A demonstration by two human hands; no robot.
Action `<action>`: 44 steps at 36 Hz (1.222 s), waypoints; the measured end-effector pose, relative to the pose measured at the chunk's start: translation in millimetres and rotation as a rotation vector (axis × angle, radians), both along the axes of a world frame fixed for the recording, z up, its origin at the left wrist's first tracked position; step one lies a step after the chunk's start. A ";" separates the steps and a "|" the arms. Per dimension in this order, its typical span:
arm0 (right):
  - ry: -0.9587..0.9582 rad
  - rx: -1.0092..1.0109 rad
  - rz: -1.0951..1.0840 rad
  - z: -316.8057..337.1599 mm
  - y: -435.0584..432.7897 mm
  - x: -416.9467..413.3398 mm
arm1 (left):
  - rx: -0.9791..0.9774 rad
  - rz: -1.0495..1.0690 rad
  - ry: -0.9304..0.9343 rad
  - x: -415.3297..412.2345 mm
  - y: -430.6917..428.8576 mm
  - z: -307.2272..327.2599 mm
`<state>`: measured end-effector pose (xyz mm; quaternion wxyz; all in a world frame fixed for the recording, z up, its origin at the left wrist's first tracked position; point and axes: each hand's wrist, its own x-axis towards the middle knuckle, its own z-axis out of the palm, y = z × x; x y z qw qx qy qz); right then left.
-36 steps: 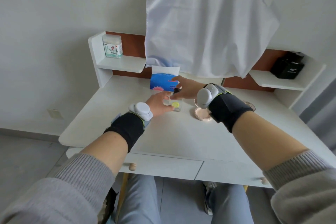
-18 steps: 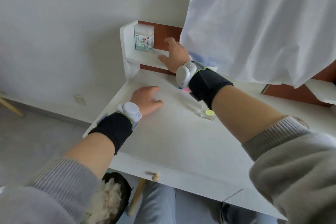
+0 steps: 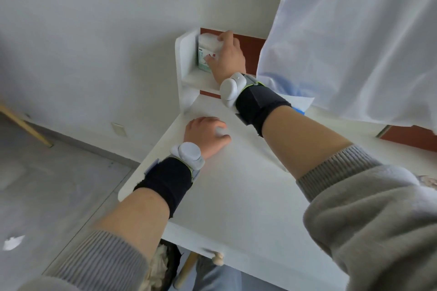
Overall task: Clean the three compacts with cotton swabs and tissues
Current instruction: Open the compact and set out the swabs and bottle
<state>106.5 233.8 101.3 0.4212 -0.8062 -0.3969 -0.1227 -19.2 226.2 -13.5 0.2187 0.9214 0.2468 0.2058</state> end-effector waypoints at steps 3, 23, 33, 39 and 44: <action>0.044 0.037 -0.005 7.3 -5.2 0.2 | -0.067 -0.002 -0.015 -0.8 1.6 0.1; 0.052 -0.424 0.247 15.7 -175.0 -37.7 | -0.700 -0.098 -0.326 -35.8 -49.8 8.0; 0.026 -0.685 0.180 -15.1 -231.7 -51.0 | -0.675 -0.236 -0.261 -24.4 -95.0 6.6; -0.113 -0.756 0.142 -19.0 -234.2 -46.1 | -0.646 -0.295 -0.197 -16.8 -92.1 5.6; -0.195 -0.701 0.153 -20.8 -230.6 -45.4 | -0.632 -0.314 -0.140 -11.6 -85.5 3.3</action>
